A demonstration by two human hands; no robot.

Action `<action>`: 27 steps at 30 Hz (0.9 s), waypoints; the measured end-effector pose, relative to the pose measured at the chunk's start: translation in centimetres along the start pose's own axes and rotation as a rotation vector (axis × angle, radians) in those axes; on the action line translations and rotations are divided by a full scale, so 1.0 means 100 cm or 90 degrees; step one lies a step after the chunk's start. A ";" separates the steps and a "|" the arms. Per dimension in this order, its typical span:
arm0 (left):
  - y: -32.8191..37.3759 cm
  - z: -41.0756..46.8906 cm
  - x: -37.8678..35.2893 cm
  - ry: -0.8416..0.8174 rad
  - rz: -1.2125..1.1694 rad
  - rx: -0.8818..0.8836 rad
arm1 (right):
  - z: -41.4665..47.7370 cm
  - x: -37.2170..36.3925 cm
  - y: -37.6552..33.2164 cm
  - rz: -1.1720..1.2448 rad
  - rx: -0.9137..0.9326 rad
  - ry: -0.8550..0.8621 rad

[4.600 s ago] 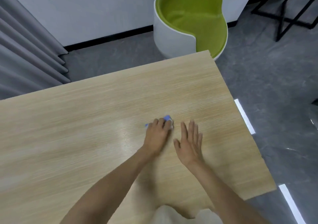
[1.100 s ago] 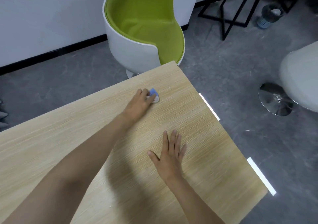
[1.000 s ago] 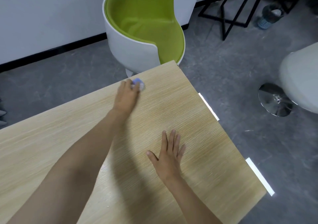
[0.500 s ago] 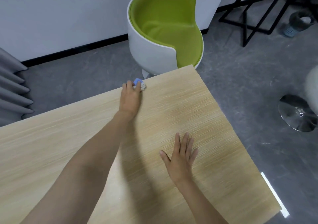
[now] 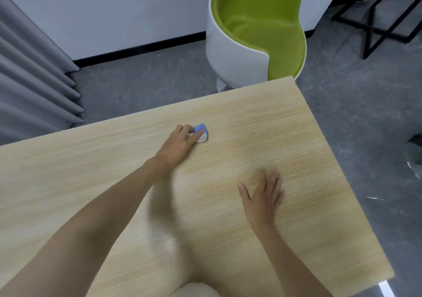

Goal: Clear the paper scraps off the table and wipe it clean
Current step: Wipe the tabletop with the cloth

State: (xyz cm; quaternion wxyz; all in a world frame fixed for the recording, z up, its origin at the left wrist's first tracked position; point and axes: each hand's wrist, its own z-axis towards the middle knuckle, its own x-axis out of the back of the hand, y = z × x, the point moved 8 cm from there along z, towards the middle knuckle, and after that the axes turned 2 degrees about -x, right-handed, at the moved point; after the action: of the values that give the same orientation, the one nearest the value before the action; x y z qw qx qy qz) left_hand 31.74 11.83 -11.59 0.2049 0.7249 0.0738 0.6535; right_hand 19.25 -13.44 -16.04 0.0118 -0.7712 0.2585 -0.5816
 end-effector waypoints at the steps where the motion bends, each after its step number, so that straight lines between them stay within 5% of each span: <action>1: -0.021 -0.003 0.011 0.034 -0.014 0.052 | -0.003 0.000 -0.001 -0.020 0.023 -0.002; 4: -0.091 -0.022 0.035 0.263 -0.162 0.375 | -0.013 -0.002 0.003 -0.041 0.040 0.010; 6: -0.079 -0.025 0.033 0.318 -0.141 0.485 | -0.021 -0.005 0.002 -0.048 0.048 0.020; 8: -0.038 -0.019 0.023 0.271 -0.142 0.339 | -0.029 -0.007 -0.002 -0.057 0.064 0.034; 11: 0.020 -0.032 -0.018 0.041 0.031 -0.191 | -0.040 -0.008 -0.008 -0.077 0.094 0.051; 12: 0.003 -0.036 -0.017 0.030 0.077 -0.249 | -0.042 -0.009 -0.009 -0.084 0.102 0.053; 13: -0.018 -0.034 -0.010 0.033 0.057 -0.202 | -0.043 -0.009 -0.008 -0.088 0.105 0.051; 17: -0.112 -0.045 0.041 0.219 -0.007 0.368 | -0.047 -0.012 -0.001 -0.089 0.113 0.033; 19: -0.096 -0.051 0.039 0.277 -0.049 0.418 | -0.048 -0.013 0.002 -0.079 0.105 0.021; 21: -0.047 -0.053 0.009 0.265 -0.086 0.245 | -0.052 -0.013 0.003 -0.079 0.097 0.025; 25: 0.041 -0.098 -0.042 0.082 0.040 -0.332 | -0.063 -0.011 0.000 -0.063 0.110 0.030; 27: 0.020 -0.108 -0.026 0.090 0.095 -0.402 | -0.069 -0.013 0.005 -0.072 0.129 0.016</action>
State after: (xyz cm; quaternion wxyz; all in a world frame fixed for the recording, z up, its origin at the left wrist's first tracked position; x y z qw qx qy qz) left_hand 20.54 11.21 -12.48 0.3654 0.5818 -0.1722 0.7059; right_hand 12.56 -11.42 -15.13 0.0536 -0.7722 0.1546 -0.6139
